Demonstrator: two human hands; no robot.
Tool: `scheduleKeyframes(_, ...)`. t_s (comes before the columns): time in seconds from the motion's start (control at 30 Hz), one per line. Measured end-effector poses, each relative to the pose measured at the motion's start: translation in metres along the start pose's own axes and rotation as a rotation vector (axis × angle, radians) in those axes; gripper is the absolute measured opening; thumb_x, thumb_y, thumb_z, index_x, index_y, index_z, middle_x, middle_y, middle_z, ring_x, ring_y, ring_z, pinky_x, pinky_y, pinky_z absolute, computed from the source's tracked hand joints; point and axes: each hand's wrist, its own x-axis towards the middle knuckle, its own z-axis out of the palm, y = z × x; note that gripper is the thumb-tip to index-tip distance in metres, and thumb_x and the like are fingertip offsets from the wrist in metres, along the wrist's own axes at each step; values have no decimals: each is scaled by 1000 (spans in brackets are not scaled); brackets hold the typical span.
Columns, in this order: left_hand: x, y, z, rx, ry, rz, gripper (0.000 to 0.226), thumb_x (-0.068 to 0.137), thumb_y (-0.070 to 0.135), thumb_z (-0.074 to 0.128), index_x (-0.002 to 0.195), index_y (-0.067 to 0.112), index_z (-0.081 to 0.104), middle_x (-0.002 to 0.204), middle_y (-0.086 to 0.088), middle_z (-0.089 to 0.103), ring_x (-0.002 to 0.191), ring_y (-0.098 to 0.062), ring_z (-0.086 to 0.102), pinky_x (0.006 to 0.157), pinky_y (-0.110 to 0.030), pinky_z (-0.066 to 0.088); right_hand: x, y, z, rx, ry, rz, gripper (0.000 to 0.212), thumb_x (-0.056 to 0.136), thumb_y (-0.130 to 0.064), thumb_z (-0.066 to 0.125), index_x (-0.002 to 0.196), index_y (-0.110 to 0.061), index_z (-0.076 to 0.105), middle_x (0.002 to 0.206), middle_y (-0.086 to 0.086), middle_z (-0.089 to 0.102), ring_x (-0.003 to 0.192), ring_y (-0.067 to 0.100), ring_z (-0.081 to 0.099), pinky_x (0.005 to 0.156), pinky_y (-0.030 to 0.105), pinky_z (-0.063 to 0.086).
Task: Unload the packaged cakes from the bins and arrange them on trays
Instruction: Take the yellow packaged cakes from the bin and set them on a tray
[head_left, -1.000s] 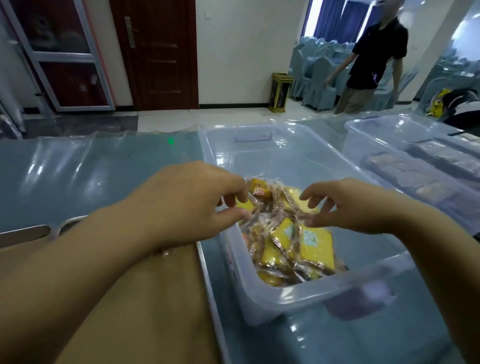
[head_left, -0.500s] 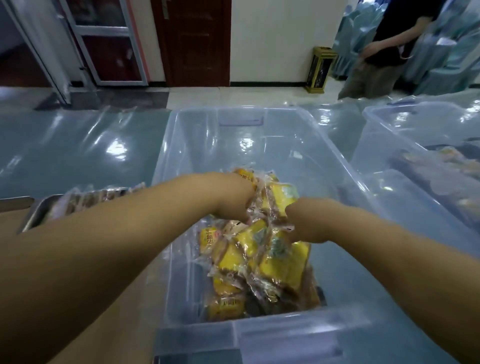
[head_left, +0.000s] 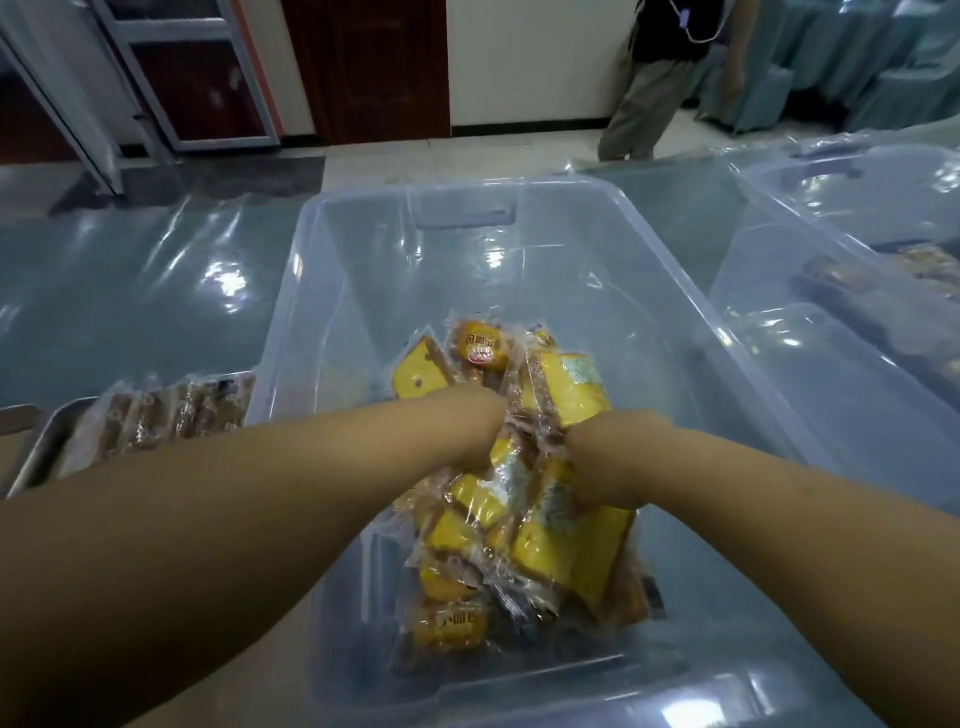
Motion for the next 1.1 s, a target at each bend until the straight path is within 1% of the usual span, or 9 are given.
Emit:
scheduleKeyframes(0.1, 0, -6, 3, -33, -134, -67, 31, 87, 31, 65, 101, 3, 62, 67, -1, 56, 53, -14, 53, 51, -23, 44, 0, 0, 2, 54, -47, -1, 40, 82, -49, 60, 60, -20, 42, 62, -3, 48, 55, 14, 44, 57, 30, 43)
scheduleKeyframes(0.17, 0, -6, 5, -76, -173, -103, 28, 89, 28, 62, 101, 3, 65, 79, -6, 63, 49, -12, 49, 45, -21, 41, -3, -1, 2, 72, -66, -21, 42, 83, -50, 59, 60, -20, 39, 63, -4, 44, 55, 13, 41, 56, 29, 42)
scheduleKeyframes(0.33, 5, -11, 3, -278, -183, -123, 38, 86, 30, 66, 110, 0, 63, 103, -13, 70, 81, -23, 67, 58, -24, 49, -7, -9, 2, 107, -159, -115, 41, 93, -37, 51, 60, -16, 38, 64, -2, 38, 53, 9, 34, 44, 21, 29)
scheduleKeyframes(0.47, 7, -16, 3, -513, -116, -163, 39, 77, 30, 76, 99, 1, 61, 92, -14, 68, 81, -28, 68, 74, -37, 58, -8, -11, 1, 212, -165, -127, 37, 91, -37, 56, 64, -13, 46, 65, -3, 41, 55, 10, 37, 47, 21, 32)
scheduleKeyframes(0.63, 3, -20, -1, -575, -129, -180, 30, 75, 28, 77, 72, 8, 55, 58, -6, 51, 48, -21, 49, 51, -27, 49, -11, -10, -6, 310, -148, -20, 46, 75, -53, 70, 82, -10, 54, 75, -2, 48, 74, 18, 48, 61, 28, 38)
scheduleKeyframes(0.73, -9, -23, -8, -595, -133, -166, 33, 72, 29, 80, 70, 9, 54, 63, -6, 52, 52, -20, 51, 52, -27, 50, -17, -8, -14, 363, -158, 14, 62, 67, -58, 74, 103, -8, 63, 93, 4, 60, 73, 16, 51, 58, 25, 40)
scheduleKeyframes(0.8, -20, -25, -13, -593, -119, -141, 32, 71, 28, 81, 76, 8, 57, 73, -8, 59, 62, -22, 59, 59, -30, 56, -24, -4, -20, 422, -132, 26, 66, 65, -56, 76, 111, -11, 61, 102, 4, 61, 83, 18, 53, 68, 27, 43)
scheduleKeyframes(1.0, -64, -31, -35, -561, 143, -123, 43, 70, 29, 80, 101, 8, 60, 83, -9, 68, 63, -22, 64, 49, -24, 46, -52, 12, -40, 601, 88, 43, 64, 63, -47, 82, 114, -20, 55, 107, 0, 57, 94, 22, 55, 80, 32, 49)
scheduleKeyframes(1.1, -92, -44, -42, -664, 352, -135, 37, 71, 25, 78, 101, 16, 59, 82, -3, 63, 62, -15, 59, 48, -24, 44, -63, 18, -47, 682, 247, 41, 58, 63, -42, 83, 112, -22, 57, 99, -3, 57, 89, 19, 56, 71, 29, 47)
